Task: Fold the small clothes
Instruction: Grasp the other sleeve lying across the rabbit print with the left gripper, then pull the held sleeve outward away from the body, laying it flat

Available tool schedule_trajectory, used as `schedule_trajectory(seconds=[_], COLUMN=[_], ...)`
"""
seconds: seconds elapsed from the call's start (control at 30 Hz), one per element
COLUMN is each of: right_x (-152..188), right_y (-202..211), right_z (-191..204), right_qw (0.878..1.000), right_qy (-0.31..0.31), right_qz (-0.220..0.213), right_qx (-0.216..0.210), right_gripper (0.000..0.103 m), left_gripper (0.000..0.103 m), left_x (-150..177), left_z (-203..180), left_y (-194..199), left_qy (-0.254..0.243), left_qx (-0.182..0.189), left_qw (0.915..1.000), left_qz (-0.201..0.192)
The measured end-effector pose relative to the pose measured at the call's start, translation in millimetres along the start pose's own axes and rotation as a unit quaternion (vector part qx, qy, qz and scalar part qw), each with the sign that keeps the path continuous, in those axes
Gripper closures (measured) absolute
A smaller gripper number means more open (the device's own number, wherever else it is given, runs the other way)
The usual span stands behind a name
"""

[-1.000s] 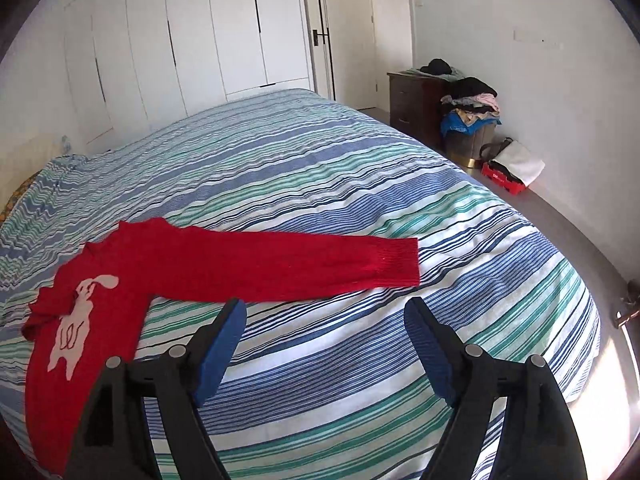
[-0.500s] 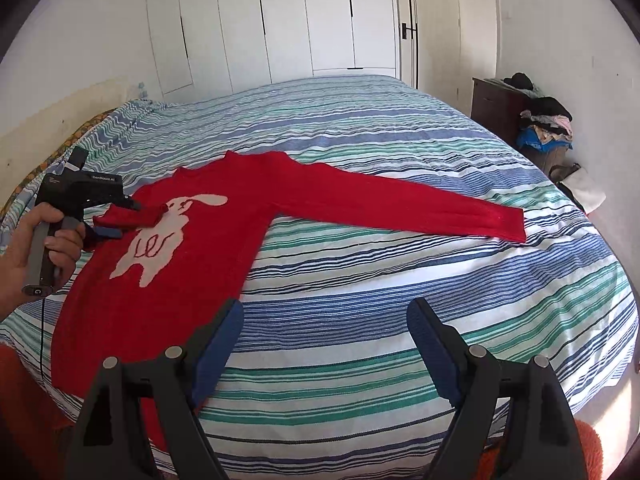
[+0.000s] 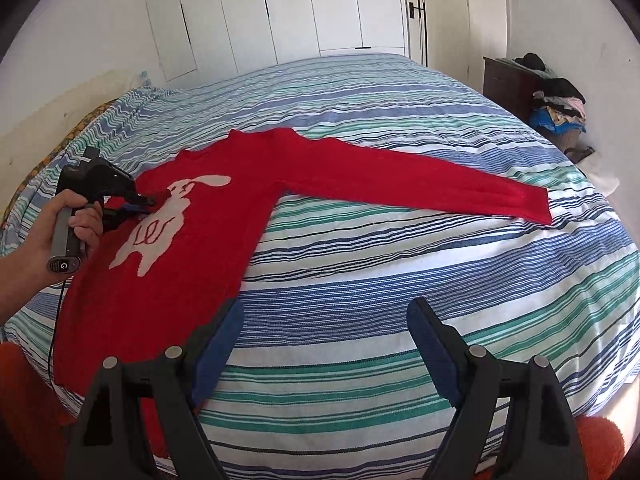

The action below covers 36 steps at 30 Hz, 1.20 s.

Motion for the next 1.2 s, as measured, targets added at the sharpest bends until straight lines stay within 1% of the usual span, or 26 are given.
schedule_trajectory(seconds=[0.1,0.17,0.27,0.33,0.4,0.47,0.5,0.53,0.57,0.6,0.63,0.67,0.7,0.73,0.77,0.8,0.83,0.87,0.9,0.93,0.97,1.0,1.03,1.07,1.1,1.2], right_x=[-0.1,-0.2,-0.7,-1.4,-1.8,-2.3,-2.5,-2.4,-2.4,-2.2,-1.9,-1.4,-1.4,-1.6,-1.9,-2.1,-2.0,-1.5,-0.6,0.3,1.2,2.2,3.1,4.0,5.2,10.1], right_y=[0.4,0.9,2.5,3.8,4.6,5.6,6.1,6.4,6.6,6.3,5.7,5.1,4.6,4.9,6.1,7.6,9.0,10.3,11.0,10.9,9.8,7.9,5.4,2.6,-0.7,-9.9], right_z=[3.6,5.5,6.2,5.5,4.9,5.0,5.5,6.4,7.8,9.6,11.2,13.2,15.1,16.8,18.4,20.2,21.8,23.7,26.0,27.9,29.9,31.9,33.8,36.1,38.7,46.8], right_qw=[1.000,1.000,1.000,1.000,1.000,1.000,1.000,1.000,1.000,1.000,0.999,0.999,0.999,0.999,0.999,0.999,0.998,0.998,0.997,0.997,0.996,0.996,0.995,0.994,0.994,0.990], right_qy=[0.008,0.012,0.013,0.012,0.011,0.011,0.013,0.015,0.018,0.022,0.027,0.031,0.035,0.037,0.040,0.044,0.047,0.052,0.057,0.063,0.069,0.075,0.081,0.088,0.095,0.119], right_qz=[-0.001,-0.002,-0.005,-0.008,-0.009,-0.012,-0.013,-0.014,-0.014,-0.014,-0.013,-0.012,-0.012,-0.012,-0.015,-0.017,-0.020,-0.021,-0.022,-0.021,-0.018,-0.015,-0.010,-0.005,0.000,0.016], right_qx=[0.001,0.003,0.005,0.005,0.007,0.009,0.010,0.012,0.013,0.014,0.015,0.017,0.018,0.020,0.022,0.025,0.027,0.031,0.036,0.041,0.046,0.051,0.055,0.059,0.062,0.069], right_gripper=[0.020,0.020,0.020,0.020,0.020,0.020,0.020,0.020,0.020,0.020,0.020,0.020,0.020,0.020,0.020,0.020,0.020,0.020,0.020,0.020,0.020,0.020,0.020,0.020,0.020,0.020], left_gripper=[0.101,0.101,0.101,0.101,0.101,0.101,0.100,0.100,0.096,0.094,0.083,0.066,0.057,0.050,0.050,0.051,0.051,0.051,0.050,0.049,0.046,0.045,0.042,0.042,0.042,0.042], left_x=[2.1,3.9,4.7,2.1,-7.8,-23.8,-36.0,-50.7,-67.1,-84.4,-102.9,-119.5,-133.8,-144.0,-150.6,-152.2,-150.1,-143.8,-137.6,-131.1,-126.2,-121.4,-120.0,-119.5,-120.8,-126.4], left_z=[0.7,-0.5,4.9,16.5,37.1,67.1,84.5,104.6,126.1,153.5,180.7,209.3,237.5,263.2,287.5,306.2,320.8,331.2,338.6,340.3,343.8,345.1,351.2,354.9,355.8,345.5], left_y=[15.2,35.1,76.9,109.0,142.8,172.6,184.6,193.2,199.8,205.7,207.8,210.7,213.7,215.9,217.6,214.0,210.5,208.7,206.3,198.4,193.0,189.4,187.6,187.0,185.8,177.0], left_qy=[0.004,-0.008,-0.037,-0.060,-0.091,-0.136,-0.165,-0.195,-0.223,-0.242,-0.246,-0.241,-0.228,-0.208,-0.179,-0.142,-0.103,-0.066,-0.038,-0.021,-0.012,-0.008,-0.005,-0.003,-0.001,-0.006], left_qx=[0.013,0.025,0.043,0.045,0.027,-0.026,-0.067,-0.119,-0.183,-0.254,-0.322,-0.381,-0.424,-0.447,-0.456,-0.444,-0.409,-0.360,-0.312,-0.277,-0.258,-0.252,-0.252,-0.252,-0.243,-0.188], left_qw=[0.9999,0.9996,0.9984,0.9972,0.9955,0.9903,0.9838,0.9729,0.9561,0.9336,0.9094,0.8863,0.8692,0.8613,0.8626,0.8767,0.9001,0.9246,0.9434,0.9554,0.9614,0.9632,0.9627,0.9625,0.9647,0.9776], left_qz=[0.003,0.003,0.004,0.006,0.001,-0.013,-0.022,-0.032,-0.053,-0.075,-0.093,-0.106,-0.114,-0.122,-0.124,-0.118,-0.111,-0.107,-0.105,-0.100,-0.096,-0.094,-0.097,-0.101,-0.102,-0.094])
Point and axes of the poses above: each gripper's, at about its wrist camera, not at the fingertips, and y roughly against the way its jaws point, z to its left, x to its underside, the point moved 8 cm from there along -y, roughly the way its jaws point, and after that the axes turned 7 degrees about -x, right-handed, at the moved point
